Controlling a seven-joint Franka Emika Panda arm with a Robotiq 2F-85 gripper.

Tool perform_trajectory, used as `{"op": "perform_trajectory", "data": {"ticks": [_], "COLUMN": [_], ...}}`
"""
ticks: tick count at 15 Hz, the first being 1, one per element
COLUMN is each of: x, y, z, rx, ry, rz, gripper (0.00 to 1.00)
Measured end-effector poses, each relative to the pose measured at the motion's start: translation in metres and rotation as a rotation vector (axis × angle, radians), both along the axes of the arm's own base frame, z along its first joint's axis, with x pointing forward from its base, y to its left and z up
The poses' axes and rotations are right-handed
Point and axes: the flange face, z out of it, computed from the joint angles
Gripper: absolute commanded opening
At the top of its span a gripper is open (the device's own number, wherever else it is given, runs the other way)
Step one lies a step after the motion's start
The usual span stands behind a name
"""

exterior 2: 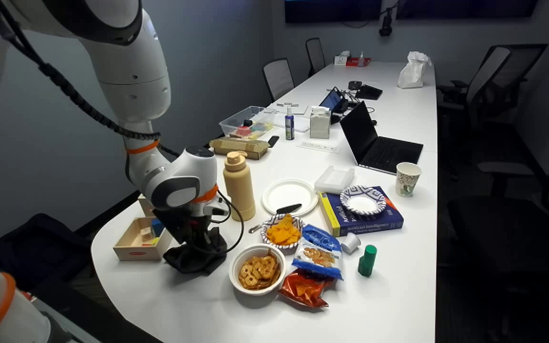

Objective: Use the grey towel to wipe the counter.

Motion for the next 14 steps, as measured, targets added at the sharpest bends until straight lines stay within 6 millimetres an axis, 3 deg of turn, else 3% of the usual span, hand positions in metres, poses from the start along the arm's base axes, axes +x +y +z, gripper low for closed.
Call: {"op": "perform_trajectory", "data": {"ticks": [8,11,14], "x": [0.08,0.097,0.101], "y": [0.027,0.044,0.054], "z": [0.03,0.035,0.032], "rx": [-0.038,-0.037,-0.032], "ry": [-0.112,-0.112,-0.079], "rz": [0.173,0.24,0.282], "gripper": [0.02,0.02,0.02]}}
